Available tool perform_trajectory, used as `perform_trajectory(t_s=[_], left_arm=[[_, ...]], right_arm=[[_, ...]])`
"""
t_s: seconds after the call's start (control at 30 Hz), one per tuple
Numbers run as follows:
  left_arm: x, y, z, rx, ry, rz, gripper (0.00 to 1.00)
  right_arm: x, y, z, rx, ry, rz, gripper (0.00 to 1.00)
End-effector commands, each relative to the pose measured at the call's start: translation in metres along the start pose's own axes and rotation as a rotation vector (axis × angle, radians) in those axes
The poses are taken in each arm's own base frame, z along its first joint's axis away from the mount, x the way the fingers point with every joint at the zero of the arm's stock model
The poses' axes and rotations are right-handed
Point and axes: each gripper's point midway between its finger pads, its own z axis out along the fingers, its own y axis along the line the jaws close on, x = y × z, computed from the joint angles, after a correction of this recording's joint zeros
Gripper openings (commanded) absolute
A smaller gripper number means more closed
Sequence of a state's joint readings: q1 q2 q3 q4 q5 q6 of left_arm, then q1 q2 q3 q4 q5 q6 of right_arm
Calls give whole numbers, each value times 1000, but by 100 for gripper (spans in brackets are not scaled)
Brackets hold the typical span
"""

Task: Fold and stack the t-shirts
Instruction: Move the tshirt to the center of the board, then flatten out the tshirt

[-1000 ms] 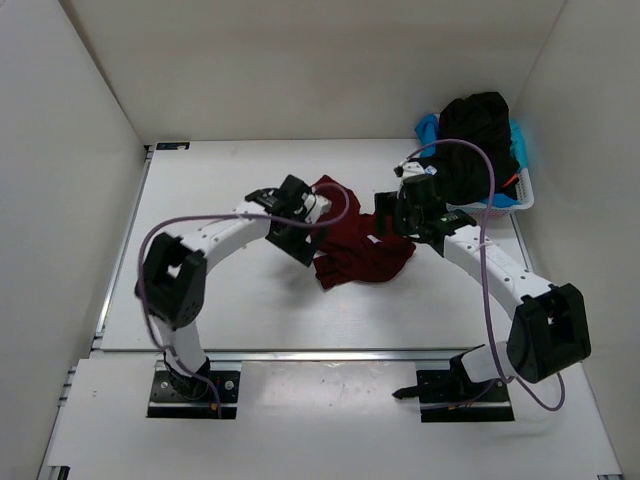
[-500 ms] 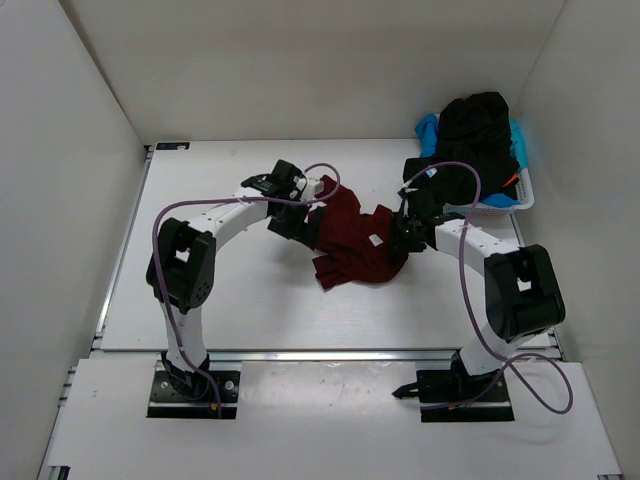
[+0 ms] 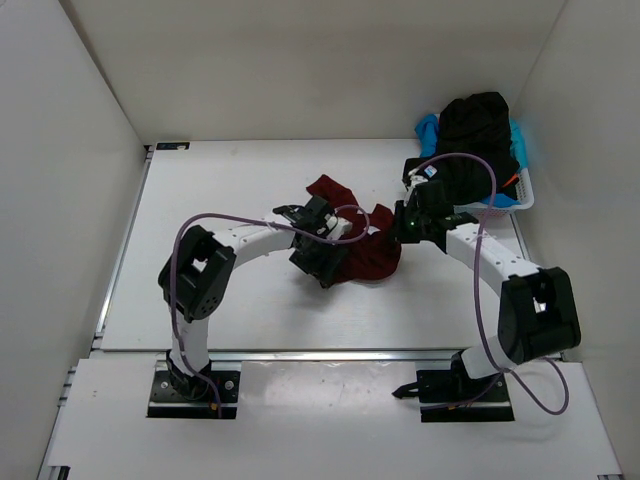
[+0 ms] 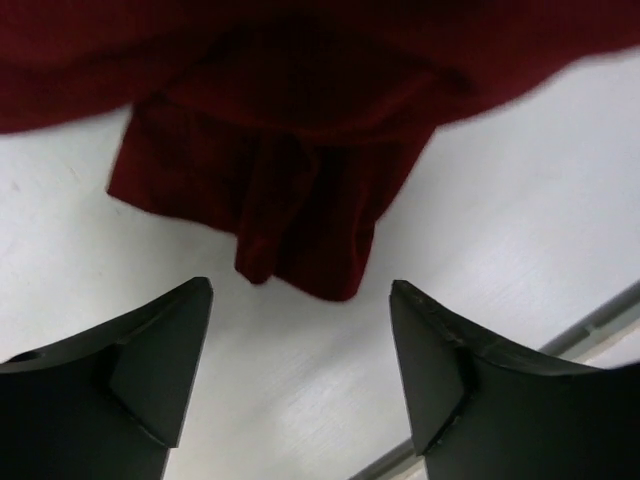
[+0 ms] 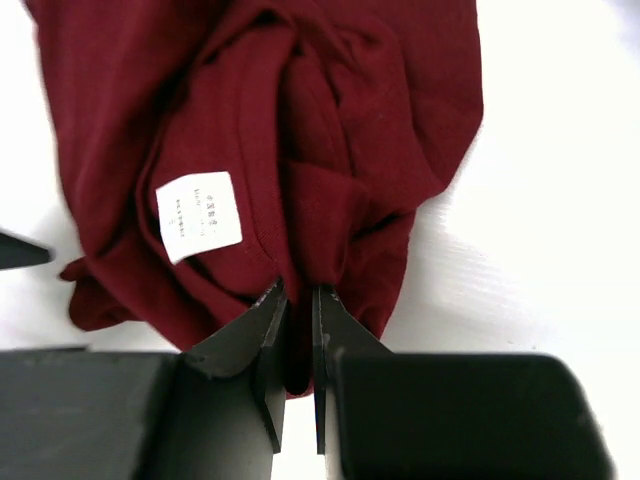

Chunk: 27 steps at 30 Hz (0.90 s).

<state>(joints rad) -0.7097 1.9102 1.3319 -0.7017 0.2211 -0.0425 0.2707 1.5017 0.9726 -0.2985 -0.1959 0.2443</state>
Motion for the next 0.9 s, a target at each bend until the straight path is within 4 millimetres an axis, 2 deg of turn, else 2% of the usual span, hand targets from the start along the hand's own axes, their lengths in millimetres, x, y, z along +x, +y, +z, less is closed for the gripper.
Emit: perform_trajectory(t_s=[0.0, 0.13, 0.2, 0.23, 0.33, 0.37, 0.4, 0.43, 0.47, 0.53, 0.57, 0.6, 0.63, 0.67, 0.73, 0.77, 0.83, 0.87], left_arm=[[-33, 6, 4, -26, -84, -24, 81], [-39, 0, 18, -3, -81, -13, 49], [-32, 1, 25, -12, -60, 7, 10], [-29, 4, 25, -19, -57, 8, 0], [-20, 18, 22, -19, -53, 2, 0], [-16, 21, 16, -19, -47, -6, 0], [-18, 25, 5, -6, -63, -4, 0], [-21, 38, -4, -27, -79, 12, 0], [-23, 42, -23, -38, -100, 20, 0], [-30, 82, -69, -117, -176, -6, 0], [-31, 93, -96, -148, -210, -16, 0], [-33, 114, -128, -194, -258, -39, 0], [-31, 138, -157, -253, -308, -65, 0], [-28, 148, -175, -280, -318, -67, 0], [-20, 174, -227, -394, -392, -100, 0], [-16, 173, -236, -415, -398, -80, 0], [-13, 165, -266, -495, -452, -42, 0], [-13, 159, -269, -504, -462, -30, 0]], right_arm=[[-15, 15, -14, -46, -89, -10, 0], [-15, 12, -18, -38, -104, 16, 0], [-14, 8, -20, -34, -100, 21, 0], [-13, 7, -21, -31, -100, 22, 0], [-24, 6, -29, -26, -138, 20, 0], [-23, 9, -30, -39, -129, 24, 0], [-34, 12, -37, -50, -157, 15, 0], [-46, 13, -45, -44, -175, 19, 0], [-46, 12, -49, -44, -167, 9, 0], [-72, 16, -75, -36, -241, -24, 1], [-76, 13, -85, -22, -260, -15, 0], [-88, 13, -101, -12, -312, -23, 0], [-93, 14, -112, -3, -337, -27, 0], [-96, 13, -126, 8, -363, -24, 0], [-102, 14, -144, 24, -409, -24, 0], [-102, 23, -153, 7, -422, -36, 0], [-104, 28, -160, 4, -430, -28, 0], [-110, 38, -162, -24, -441, -41, 0]])
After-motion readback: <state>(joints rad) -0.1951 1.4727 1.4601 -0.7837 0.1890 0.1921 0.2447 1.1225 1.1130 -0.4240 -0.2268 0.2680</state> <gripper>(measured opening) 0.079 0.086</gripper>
